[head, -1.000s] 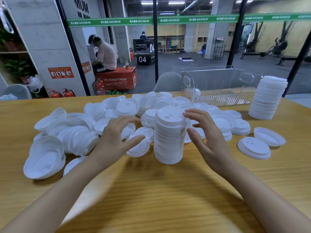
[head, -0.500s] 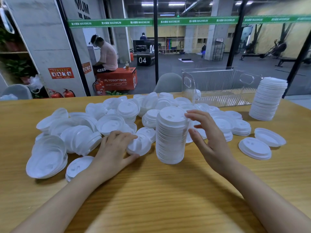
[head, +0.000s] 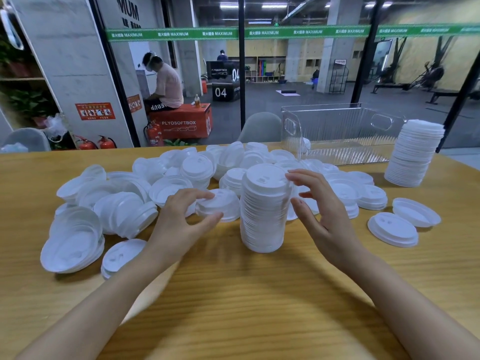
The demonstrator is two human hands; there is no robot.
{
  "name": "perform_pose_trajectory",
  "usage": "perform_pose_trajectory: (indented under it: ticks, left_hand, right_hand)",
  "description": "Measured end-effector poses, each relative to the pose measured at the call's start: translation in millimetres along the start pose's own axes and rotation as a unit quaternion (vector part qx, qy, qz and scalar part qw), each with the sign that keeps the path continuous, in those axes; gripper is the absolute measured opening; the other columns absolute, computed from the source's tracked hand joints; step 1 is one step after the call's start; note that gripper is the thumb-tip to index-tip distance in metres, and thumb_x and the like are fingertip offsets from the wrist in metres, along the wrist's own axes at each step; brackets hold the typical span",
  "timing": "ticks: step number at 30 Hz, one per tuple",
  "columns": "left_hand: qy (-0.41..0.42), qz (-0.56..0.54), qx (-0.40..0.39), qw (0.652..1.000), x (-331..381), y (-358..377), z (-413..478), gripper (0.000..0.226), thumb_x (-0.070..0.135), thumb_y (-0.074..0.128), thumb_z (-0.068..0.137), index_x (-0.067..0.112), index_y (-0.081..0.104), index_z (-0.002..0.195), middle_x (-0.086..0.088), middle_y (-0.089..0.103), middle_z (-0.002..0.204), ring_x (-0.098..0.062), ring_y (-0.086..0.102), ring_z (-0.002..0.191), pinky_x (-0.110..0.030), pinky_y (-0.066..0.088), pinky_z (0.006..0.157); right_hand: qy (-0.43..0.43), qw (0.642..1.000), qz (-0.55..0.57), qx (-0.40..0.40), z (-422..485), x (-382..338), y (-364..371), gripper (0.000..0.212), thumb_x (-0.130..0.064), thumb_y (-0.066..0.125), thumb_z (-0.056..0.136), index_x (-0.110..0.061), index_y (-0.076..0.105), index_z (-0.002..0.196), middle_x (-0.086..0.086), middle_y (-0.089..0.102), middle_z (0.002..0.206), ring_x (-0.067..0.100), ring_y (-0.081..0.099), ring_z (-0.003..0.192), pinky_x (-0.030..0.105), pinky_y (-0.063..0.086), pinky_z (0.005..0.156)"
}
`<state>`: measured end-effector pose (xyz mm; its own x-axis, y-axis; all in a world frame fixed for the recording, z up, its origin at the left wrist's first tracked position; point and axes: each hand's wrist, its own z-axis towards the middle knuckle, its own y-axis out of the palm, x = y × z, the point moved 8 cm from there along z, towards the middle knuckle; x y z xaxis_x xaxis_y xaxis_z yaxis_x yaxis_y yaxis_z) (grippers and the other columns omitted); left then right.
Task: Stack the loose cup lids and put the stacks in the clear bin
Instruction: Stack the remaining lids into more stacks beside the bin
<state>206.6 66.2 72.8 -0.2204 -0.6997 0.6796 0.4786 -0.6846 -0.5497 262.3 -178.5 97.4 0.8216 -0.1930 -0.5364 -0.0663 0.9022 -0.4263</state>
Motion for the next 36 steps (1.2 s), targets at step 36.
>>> perform_pose_trajectory:
  ticks: [36]
  left_hand:
    - [0.117, -0.026, -0.034, 0.992, 84.9, 30.8, 23.1, 0.05, 0.06, 0.065, 0.076, 0.041, 0.058, 0.122, 0.027, 0.05, 0.131, 0.002, 0.037, 0.126, -0.004, 0.027, 0.097]
  right_hand:
    - [0.007, 1.0, -0.007, 0.002, -0.8, 3.0, -1.4, 0.035, -0.039, 0.045, 0.099, -0.032, 0.048, 0.133, -0.005, 0.049, 0.137, 0.017, 0.045, 0.133, 0.047, 0.043, 0.105]
